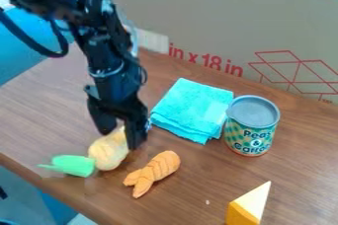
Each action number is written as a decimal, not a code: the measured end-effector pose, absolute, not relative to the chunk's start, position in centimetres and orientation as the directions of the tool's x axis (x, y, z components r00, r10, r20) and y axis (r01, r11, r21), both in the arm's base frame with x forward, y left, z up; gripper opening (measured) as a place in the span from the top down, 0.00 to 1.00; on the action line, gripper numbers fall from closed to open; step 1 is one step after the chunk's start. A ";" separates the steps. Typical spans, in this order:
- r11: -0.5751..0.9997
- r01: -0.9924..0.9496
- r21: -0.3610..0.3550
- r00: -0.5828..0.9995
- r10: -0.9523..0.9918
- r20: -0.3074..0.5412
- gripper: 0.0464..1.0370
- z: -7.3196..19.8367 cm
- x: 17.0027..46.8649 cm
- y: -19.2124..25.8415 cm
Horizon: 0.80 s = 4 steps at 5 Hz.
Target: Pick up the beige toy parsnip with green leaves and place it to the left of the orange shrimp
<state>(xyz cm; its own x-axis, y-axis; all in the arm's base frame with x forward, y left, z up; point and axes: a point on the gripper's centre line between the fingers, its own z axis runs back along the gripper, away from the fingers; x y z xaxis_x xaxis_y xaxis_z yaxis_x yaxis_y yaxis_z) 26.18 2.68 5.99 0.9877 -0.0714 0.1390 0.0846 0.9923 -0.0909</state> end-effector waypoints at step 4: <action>0.997 0.024 0.072 0.977 -0.038 0.210 0.03 11.2 28.0 5.5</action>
